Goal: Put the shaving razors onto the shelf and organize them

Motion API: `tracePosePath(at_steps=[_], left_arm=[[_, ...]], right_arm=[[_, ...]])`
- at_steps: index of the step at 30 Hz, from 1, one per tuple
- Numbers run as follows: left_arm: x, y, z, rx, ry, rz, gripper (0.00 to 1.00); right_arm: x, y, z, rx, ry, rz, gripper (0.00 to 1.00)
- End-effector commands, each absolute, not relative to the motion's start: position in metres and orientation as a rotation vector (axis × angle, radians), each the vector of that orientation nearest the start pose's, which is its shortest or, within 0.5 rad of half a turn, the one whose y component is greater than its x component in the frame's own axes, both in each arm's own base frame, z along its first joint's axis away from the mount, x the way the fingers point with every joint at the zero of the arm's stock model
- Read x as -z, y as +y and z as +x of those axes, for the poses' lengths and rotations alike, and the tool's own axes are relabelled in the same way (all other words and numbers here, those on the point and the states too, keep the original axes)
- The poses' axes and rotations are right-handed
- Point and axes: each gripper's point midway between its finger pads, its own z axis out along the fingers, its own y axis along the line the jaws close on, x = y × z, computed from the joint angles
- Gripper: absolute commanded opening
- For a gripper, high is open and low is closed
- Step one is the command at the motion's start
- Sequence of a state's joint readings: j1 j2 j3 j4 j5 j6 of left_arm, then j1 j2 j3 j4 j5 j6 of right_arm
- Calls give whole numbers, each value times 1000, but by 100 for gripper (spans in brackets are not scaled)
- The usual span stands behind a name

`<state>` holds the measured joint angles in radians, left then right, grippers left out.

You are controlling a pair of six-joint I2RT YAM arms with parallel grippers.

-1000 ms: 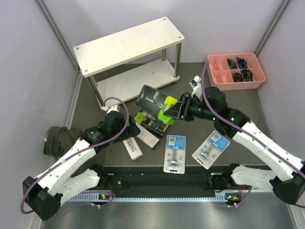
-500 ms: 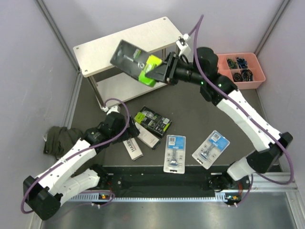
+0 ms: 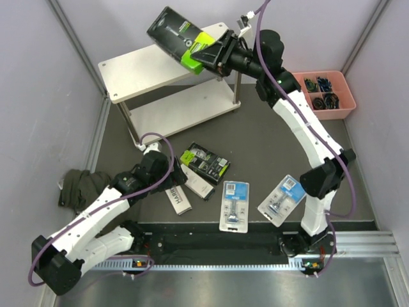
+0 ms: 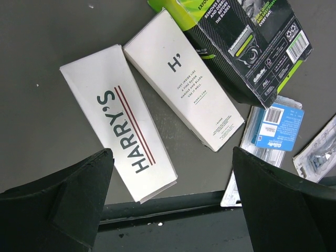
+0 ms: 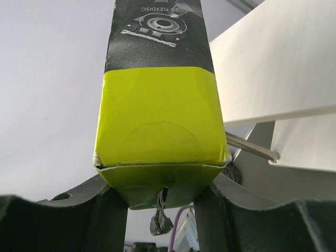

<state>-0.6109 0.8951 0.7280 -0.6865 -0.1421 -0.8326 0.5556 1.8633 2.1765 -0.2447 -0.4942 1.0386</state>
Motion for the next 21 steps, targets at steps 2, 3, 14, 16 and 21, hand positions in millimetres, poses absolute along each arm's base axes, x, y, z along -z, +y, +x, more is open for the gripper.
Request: tracePosePath(at_steps=[2, 3, 14, 16, 21], left_arm=[[-127, -152, 205, 494, 2440, -314, 99], [-127, -152, 206, 495, 2437, -316, 99], [-120, -152, 205, 486, 2453, -315, 99], [-119, -152, 205, 487, 2456, -313, 99], [-118, -151, 203, 484, 2461, -316, 99]], right_arm=[[-565, 333, 403, -1649, 1478, -24, 0], [-562, 330, 409, -1641, 1483, -11, 0], [-527, 310, 473, -1630, 1517, 139, 0], [-520, 311, 484, -1625, 1521, 171, 0], [-514, 312, 502, -1635, 1495, 254, 0]])
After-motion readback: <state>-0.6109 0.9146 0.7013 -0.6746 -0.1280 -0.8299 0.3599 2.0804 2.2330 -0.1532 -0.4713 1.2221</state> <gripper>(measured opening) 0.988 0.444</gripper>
